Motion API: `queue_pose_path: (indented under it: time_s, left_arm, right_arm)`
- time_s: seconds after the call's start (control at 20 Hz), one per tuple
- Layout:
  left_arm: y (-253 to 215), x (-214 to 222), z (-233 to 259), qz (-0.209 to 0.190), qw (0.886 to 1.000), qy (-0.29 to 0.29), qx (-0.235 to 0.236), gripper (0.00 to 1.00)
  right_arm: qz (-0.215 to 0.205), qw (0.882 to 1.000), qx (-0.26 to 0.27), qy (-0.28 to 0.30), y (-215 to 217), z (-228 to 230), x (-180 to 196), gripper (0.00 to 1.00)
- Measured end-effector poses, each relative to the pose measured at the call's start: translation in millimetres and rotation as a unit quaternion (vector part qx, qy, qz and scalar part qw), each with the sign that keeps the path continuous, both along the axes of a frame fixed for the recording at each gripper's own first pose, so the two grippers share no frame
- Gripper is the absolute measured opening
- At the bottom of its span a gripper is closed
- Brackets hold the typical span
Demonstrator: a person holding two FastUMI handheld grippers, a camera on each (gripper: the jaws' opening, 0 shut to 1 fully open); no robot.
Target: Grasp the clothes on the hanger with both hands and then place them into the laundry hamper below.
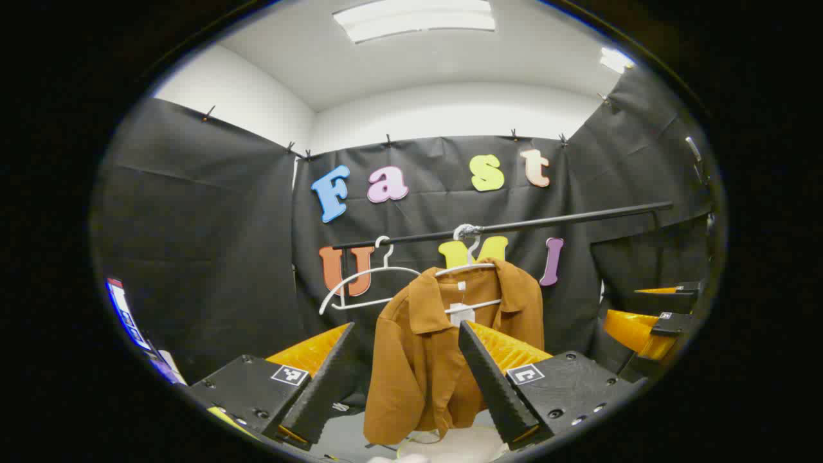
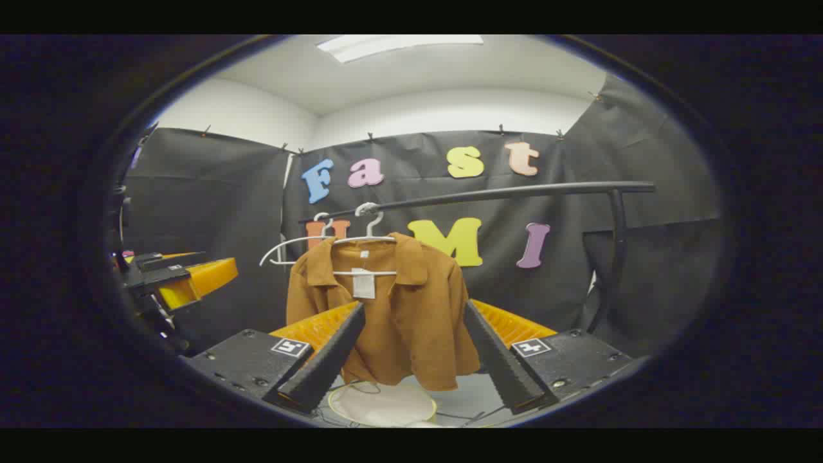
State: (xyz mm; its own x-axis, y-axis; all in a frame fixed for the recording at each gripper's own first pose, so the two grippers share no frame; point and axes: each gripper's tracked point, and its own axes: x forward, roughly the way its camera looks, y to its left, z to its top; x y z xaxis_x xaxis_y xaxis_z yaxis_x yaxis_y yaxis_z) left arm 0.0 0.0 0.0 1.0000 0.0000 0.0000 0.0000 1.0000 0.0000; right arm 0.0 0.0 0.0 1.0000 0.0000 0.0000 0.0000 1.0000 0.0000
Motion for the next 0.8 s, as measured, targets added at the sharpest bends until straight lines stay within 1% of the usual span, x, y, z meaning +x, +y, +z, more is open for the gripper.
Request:
queue_pose_path:
  time_s: [0.1, 0.15, 0.2, 0.4, 0.55, 0.6, 0.7, 0.75, 0.8]
  left_arm:
    - [-2, 0, 1, -0.007, 1.000, -0.003, -0.008, 1.00]
    - [-1, -1, 1, -0.008, 1.000, -0.005, -0.007, 0.97]
    - [0, -1, 1, -0.008, 1.000, -0.006, -0.005, 0.96]
    - [2, -4, -1, -0.015, 1.000, -0.004, -0.006, 0.96]
    - [2, -6, 0, -0.020, 1.000, -0.003, -0.007, 0.96]
    - [3, -6, 1, -0.019, 1.000, -0.003, -0.006, 0.96]
    - [1, -8, 0, -0.021, 1.000, 0.001, -0.006, 0.96]
    - [-1, -8, 0, -0.026, 1.000, 0.002, -0.006, 0.92]
    - [-3, -9, 1, -0.028, 1.000, 0.002, -0.004, 1.00]
  right_arm:
    - [-0.001, 1.000, 0.002, 0.001, 1, 0, -3, 1.00]
    - [-0.002, 1.000, 0.006, 0.001, 1, -1, -5, 1.00]
    - [-0.006, 1.000, 0.009, 0.006, 0, -3, -5, 1.00]
    - [-0.020, 1.000, 0.021, 0.007, -8, 3, -9, 1.00]
    - [-0.028, 0.999, 0.015, 0.008, -11, 2, -10, 0.98]
    - [-0.033, 0.999, 0.016, 0.008, -13, 3, -11, 1.00]
    - [-0.037, 0.999, 0.026, 0.008, -17, 4, -14, 1.00]
    - [-0.036, 0.999, 0.032, 0.008, -16, 3, -15, 1.00]
    - [-0.036, 0.999, 0.034, 0.009, -16, 3, -15, 1.00]
